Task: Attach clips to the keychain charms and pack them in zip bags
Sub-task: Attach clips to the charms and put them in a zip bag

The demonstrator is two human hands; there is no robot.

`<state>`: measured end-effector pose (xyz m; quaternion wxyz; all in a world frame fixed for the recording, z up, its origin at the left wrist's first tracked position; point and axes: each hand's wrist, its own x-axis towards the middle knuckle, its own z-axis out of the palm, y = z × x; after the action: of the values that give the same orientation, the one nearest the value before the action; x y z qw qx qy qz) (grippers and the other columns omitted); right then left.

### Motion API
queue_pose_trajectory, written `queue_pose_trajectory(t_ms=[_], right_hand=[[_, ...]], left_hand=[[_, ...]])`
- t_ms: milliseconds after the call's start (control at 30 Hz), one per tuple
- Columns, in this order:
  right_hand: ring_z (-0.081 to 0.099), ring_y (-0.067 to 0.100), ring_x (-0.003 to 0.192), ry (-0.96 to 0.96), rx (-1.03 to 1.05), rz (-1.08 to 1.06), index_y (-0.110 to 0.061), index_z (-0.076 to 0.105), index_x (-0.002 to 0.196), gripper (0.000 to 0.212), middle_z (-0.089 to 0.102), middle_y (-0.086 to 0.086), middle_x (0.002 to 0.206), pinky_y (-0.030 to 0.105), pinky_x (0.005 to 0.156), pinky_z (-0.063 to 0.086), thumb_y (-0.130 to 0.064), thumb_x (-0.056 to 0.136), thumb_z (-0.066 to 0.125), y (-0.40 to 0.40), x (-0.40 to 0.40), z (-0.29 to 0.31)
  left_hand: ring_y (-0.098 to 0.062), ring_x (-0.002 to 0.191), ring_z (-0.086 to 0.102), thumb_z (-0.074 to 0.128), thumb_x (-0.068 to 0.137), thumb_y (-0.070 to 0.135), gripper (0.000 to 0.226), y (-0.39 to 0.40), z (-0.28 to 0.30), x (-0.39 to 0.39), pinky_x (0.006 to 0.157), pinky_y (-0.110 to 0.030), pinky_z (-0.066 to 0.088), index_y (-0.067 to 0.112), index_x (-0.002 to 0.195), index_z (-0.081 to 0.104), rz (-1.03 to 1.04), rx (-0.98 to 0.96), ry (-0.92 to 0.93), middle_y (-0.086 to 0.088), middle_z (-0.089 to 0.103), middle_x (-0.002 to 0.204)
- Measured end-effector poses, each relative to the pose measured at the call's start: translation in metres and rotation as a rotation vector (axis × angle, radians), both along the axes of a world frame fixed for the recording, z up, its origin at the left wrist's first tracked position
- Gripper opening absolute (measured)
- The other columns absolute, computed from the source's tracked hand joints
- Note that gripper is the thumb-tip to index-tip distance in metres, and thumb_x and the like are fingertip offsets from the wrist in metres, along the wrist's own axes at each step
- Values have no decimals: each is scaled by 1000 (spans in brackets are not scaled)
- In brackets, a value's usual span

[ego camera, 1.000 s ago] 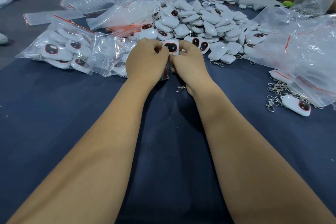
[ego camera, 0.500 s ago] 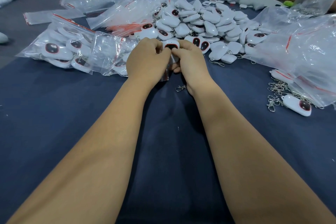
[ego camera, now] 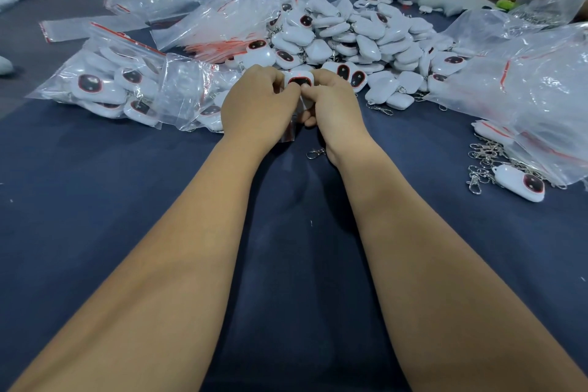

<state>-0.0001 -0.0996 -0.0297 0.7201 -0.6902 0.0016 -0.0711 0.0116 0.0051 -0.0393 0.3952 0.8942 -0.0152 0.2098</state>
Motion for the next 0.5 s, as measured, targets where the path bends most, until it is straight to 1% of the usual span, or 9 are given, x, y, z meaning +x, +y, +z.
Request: queue_pose_trajectory(t_ms=[100,200,300,400,500], right_hand=[[48,-4,38,-6,10,2,3,61,100,22,56,5,69,12,39,37,8,92,42,1,-1,1],[48,-3,39,-7,15,-3,-6,61,91,22,56,2,65,12,40,36,7,91,43,2,-1,1],[48,-2,38,5,80,3,-4,62,93,23,56,1,62,12,39,36,8,89,43,3,-1,2],[48,1,39,9,109,9,-5,63,90,26,56,1,60,13,38,36,9,86,42,2,-2,2],[44,6,43,10,25,-9,-9,64,87,26,54,3,64,16,41,34,6,83,43,0,1,0]], left_hand=[[-18,82,50,51,89,37,26,0,0,0,57,-28,28,17,87,67,1,0,-3,5,54,93],[-19,82,52,51,89,38,28,0,1,0,58,-29,29,16,87,68,3,0,-3,3,57,95],[-18,82,51,50,90,38,28,0,1,0,57,-29,29,16,89,67,1,8,-7,3,57,96],[-19,85,51,49,92,38,27,0,1,0,65,-31,31,15,92,65,-31,8,-9,2,55,98],[-20,85,51,50,93,36,27,-1,1,-1,69,-31,33,12,92,61,-66,-31,-10,0,53,96]])
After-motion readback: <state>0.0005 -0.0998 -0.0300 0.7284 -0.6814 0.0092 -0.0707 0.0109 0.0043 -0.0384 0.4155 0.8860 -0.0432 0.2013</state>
